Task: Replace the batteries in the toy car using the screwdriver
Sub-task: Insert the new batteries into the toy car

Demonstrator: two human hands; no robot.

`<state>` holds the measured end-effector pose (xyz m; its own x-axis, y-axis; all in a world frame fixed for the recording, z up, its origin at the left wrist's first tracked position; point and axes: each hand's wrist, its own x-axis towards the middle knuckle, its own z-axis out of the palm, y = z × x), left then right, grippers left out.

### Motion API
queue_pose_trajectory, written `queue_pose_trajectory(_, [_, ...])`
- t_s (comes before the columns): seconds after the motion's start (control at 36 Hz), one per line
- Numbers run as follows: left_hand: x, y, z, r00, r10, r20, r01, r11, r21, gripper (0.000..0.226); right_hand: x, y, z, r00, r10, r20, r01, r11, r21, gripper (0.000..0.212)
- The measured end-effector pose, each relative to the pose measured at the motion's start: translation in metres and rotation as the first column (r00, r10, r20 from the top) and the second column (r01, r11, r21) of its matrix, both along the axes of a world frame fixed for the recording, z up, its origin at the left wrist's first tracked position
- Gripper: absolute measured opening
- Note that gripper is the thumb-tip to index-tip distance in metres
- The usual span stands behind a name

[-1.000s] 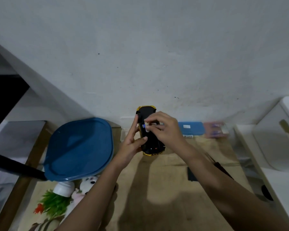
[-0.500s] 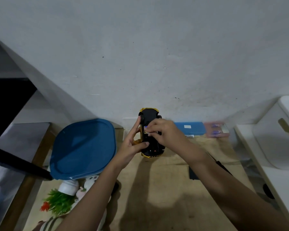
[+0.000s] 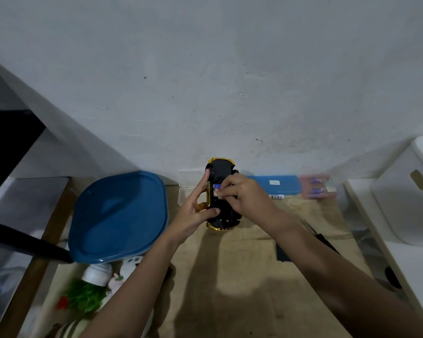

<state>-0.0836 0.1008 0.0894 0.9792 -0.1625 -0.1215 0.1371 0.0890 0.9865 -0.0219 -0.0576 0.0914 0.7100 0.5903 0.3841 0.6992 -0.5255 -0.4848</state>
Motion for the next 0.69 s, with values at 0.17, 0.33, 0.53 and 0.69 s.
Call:
queue_pose_trajectory(0.17, [0.006, -0.001, -0.009, 0.999, 0.001, -0.048, -0.004, 0.998, -0.057, 0.086, 0.002, 0.000, -0.001, 0.999, -0.009, -0.048, 0.008, 1.000, -0.011, 0.020])
queue_pose_trajectory(0.33, [0.010, -0.008, -0.022, 0.985, 0.092, -0.143, -0.130, 0.951, -0.282, 0.085, 0.020, -0.005, 0.001, 0.972, 0.121, -0.202, -0.117, 0.993, 0.027, 0.023])
queue_pose_trajectory(0.53, [0.024, -0.004, -0.026, 0.978, 0.124, -0.165, -0.168, 0.944, -0.284, 0.087, 0.040, -0.034, -0.015, 0.919, -0.246, -0.308, 0.358, 0.847, 0.392, 0.019])
queue_pose_trajectory(0.69, [0.028, 0.002, -0.039, 0.976, 0.142, -0.167, -0.183, 0.947, -0.263, 0.090, 0.043, -0.085, -0.083, 0.744, -0.559, -0.367, 0.589, 0.807, -0.037, 0.020])
